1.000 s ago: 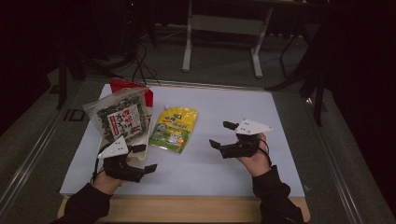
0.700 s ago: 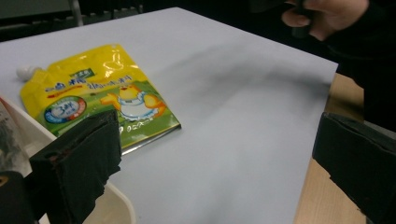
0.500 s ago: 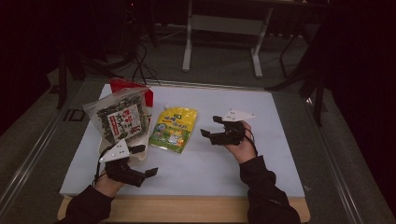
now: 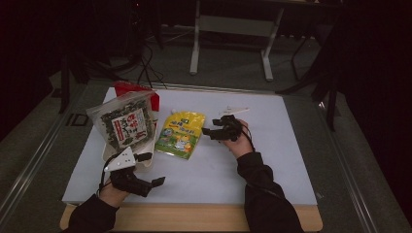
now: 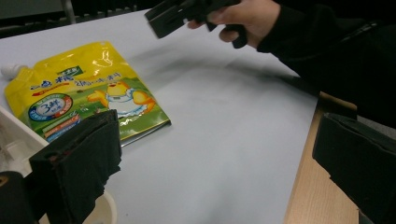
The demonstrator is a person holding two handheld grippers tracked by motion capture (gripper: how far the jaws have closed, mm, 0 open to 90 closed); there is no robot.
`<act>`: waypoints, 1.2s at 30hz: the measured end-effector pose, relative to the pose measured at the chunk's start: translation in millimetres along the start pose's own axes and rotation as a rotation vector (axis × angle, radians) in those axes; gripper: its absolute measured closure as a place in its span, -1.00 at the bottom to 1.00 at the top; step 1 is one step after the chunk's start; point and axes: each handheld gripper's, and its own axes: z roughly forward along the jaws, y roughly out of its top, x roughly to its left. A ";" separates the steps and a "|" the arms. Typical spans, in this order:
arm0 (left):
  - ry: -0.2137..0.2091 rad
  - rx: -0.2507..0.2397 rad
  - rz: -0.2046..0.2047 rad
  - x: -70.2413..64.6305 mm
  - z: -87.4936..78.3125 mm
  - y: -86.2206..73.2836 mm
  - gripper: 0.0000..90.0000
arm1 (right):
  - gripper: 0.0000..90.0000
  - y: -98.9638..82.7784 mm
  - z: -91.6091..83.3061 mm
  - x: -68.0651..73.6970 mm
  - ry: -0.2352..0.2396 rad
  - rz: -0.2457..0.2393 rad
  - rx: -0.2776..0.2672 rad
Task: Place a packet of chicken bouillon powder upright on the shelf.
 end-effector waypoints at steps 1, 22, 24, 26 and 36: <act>-0.003 0.000 0.000 -0.2 -0.2 -0.1 -0.96 | -0.29 0.8 4.1 -1.4 -0.002 0.010 0.010; 0.003 0.009 0.014 -5.0 -4.5 -4.2 -0.96 | -0.29 2.7 59.5 -25.8 -0.034 0.138 0.114; 0.004 0.012 0.014 -4.8 -4.5 -5.0 -0.96 | -0.29 3.3 62.3 -26.2 -0.031 0.142 0.117; 0.008 0.015 0.012 -4.8 -4.9 -5.5 -0.96 | -0.29 4.0 65.0 -26.9 -0.028 0.143 0.122; 0.014 0.021 0.010 -3.6 -6.7 -7.2 -0.96 | -0.27 5.4 75.7 -24.1 0.012 0.138 0.152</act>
